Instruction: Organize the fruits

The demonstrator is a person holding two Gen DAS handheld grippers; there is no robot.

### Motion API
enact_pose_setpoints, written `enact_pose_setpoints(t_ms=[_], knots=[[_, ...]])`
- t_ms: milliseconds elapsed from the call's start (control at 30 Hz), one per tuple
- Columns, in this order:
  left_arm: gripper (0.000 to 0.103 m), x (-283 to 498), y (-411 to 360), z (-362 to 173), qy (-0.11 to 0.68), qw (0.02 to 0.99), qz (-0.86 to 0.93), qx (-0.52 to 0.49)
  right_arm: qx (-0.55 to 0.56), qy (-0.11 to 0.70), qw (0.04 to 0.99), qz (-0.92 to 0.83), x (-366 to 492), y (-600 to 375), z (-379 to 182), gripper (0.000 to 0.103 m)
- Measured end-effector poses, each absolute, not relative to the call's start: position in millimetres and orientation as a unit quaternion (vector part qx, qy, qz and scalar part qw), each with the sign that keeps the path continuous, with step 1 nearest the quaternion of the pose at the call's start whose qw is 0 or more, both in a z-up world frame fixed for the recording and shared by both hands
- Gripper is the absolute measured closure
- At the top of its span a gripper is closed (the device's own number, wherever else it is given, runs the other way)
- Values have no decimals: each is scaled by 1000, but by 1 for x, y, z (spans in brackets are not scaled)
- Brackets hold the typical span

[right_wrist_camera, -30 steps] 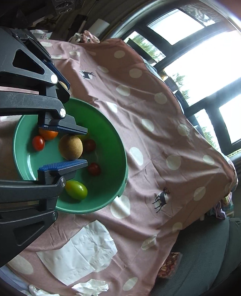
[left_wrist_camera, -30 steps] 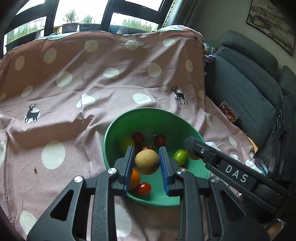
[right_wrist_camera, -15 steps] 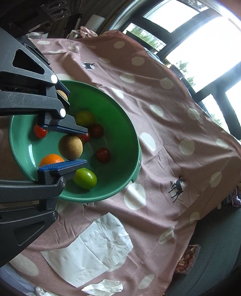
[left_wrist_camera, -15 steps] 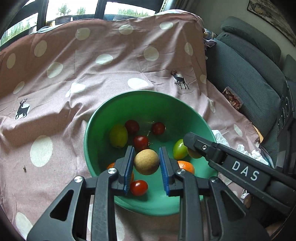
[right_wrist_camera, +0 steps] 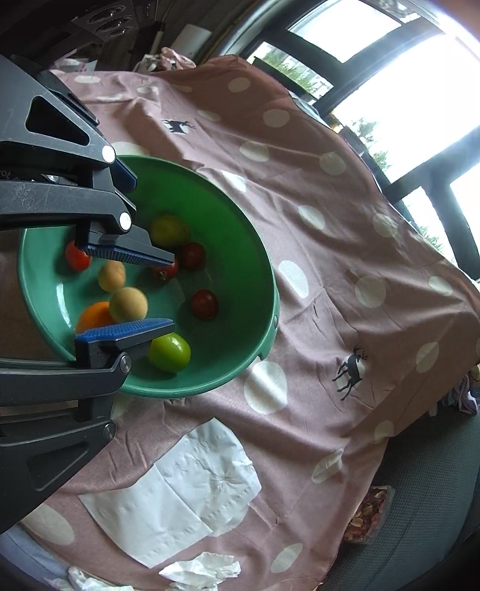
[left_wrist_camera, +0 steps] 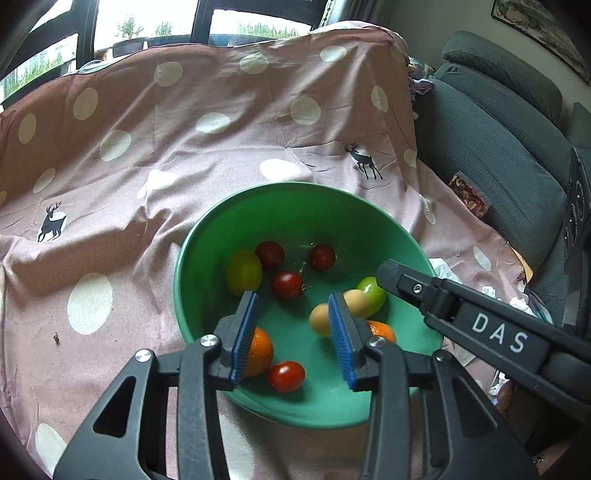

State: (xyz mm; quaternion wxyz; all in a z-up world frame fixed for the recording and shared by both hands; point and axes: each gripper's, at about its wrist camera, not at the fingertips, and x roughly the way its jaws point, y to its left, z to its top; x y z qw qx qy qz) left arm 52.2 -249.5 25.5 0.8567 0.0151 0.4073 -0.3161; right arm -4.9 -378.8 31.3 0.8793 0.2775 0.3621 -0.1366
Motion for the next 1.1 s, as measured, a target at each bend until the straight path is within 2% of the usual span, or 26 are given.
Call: enact_pose_setpoints(t_ms=[33,100,167,333,400,1100], knots=[[58,52,-248,28,405,857,-318,12,278,359,881,-135,-5,-379,33,69],[51,50,-246,33,399,861,-316,12,277,350,885,-134,-7,-378,35,54],[46,46,-243,39,391,868,-306,19,271,343,889,-136,-9,-376,39,46],[41,38,-237,53,373,880,-291,39,267,328,895,-138,-14,-376,47,43],[36,34,-236,57,365,883,-290,49,268,323,897,-140,-16,-376,49,35],[36,23,-222,61,367,883,-288,38,255,336,895,-146,-14,-372,46,33]])
